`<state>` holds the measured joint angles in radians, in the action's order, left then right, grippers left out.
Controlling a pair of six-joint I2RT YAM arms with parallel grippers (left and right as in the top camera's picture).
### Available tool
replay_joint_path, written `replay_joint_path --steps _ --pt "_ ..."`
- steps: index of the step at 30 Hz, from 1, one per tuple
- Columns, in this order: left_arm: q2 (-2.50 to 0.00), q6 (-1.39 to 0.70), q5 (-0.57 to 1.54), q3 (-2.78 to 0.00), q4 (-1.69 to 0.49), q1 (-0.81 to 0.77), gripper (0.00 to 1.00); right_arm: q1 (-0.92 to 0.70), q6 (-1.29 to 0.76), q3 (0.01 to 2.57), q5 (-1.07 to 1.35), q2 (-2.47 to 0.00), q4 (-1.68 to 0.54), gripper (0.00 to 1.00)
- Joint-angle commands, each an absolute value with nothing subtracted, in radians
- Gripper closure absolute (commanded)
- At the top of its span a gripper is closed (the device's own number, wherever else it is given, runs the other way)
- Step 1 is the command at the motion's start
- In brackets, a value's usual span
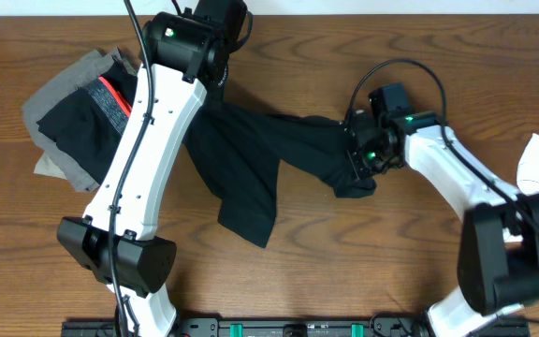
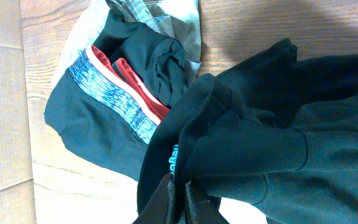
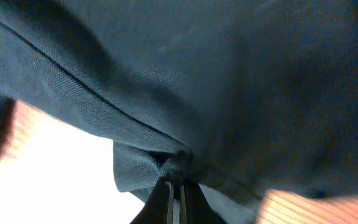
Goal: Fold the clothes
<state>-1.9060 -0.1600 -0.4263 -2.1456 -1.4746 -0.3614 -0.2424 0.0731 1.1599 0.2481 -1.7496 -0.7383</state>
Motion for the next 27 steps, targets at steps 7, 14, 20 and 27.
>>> replay_joint_path --steps 7,14,20,27 --pt "-1.847 -0.167 -0.458 -2.154 -1.491 -0.354 0.93 -0.172 -0.15 1.159 -0.09 -1.439 -0.693 0.99" --pt "-1.696 -0.13 -0.366 -2.154 -1.488 -0.375 0.9 -0.038 -0.231 1.214 -0.111 -1.267 -0.651 0.99" --pt "-1.531 -0.08 -0.297 -2.154 -1.484 -0.477 0.94 0.011 -0.219 1.389 -0.108 -1.164 -0.689 0.99" --pt "-1.438 -0.091 -0.241 -2.146 -1.485 -0.584 0.83 0.014 -0.201 1.549 -0.073 -1.148 -0.805 0.99"
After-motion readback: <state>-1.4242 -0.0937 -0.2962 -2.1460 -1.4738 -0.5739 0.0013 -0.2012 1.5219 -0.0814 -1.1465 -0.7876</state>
